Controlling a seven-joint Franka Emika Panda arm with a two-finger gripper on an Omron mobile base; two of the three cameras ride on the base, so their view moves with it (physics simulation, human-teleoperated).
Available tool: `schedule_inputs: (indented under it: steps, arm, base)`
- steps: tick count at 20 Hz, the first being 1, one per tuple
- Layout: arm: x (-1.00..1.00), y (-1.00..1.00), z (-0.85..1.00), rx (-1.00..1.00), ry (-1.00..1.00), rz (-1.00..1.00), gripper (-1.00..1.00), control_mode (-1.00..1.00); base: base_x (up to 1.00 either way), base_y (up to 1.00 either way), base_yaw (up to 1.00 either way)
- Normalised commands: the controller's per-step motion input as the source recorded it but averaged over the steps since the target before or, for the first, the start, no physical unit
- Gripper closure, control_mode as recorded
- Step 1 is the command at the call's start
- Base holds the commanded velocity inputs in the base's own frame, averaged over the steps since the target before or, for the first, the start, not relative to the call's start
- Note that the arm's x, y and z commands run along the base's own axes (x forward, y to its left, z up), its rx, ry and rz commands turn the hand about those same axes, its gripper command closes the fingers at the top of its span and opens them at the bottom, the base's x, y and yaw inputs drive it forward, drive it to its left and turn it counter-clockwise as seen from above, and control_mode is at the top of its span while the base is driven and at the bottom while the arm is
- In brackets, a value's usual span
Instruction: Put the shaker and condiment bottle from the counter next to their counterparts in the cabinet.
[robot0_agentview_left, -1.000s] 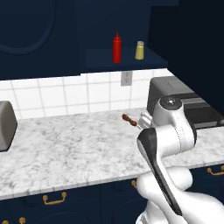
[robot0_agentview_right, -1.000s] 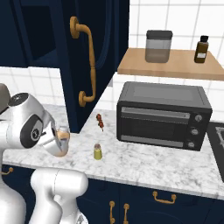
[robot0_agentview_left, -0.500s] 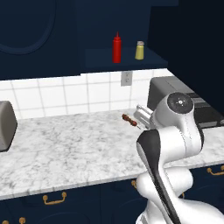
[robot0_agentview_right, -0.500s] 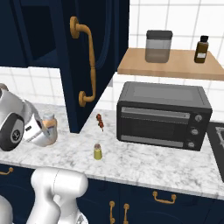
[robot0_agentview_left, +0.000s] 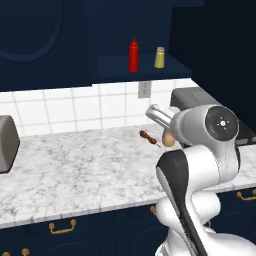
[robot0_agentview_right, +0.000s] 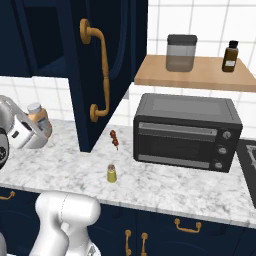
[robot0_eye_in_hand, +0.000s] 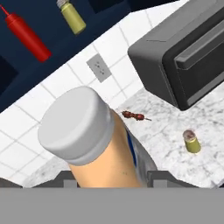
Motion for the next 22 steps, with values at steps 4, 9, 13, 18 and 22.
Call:
schedule_inputs:
  steps: [4,9,13,18,22]
  arm:
    - [0.00,0.21,0.59,0.00,-0.03,0.15,1.00,-1.00]
    - [0.00,0.08,0.86,0.00,-0.10,0.08,1.00,-1.00]
    - [0.02,0.00,0.72,0.00,-0.05,0.07,1.00,-1.00]
    - [0.23,0.00,0.32,0.00,-0.01,0.03,1.00,-1.00]
    - [0.19,0.03,0.44,0.00,-0.06,0.01,1.00,-1.00]
  base:
    - [0.00,0.00,0.00]
    - [0.00,0.00,0.00]
    - [0.00,0.00,0.00]
    - [0.00,0.00,0.00]
    - [0.00,0.00,0.00]
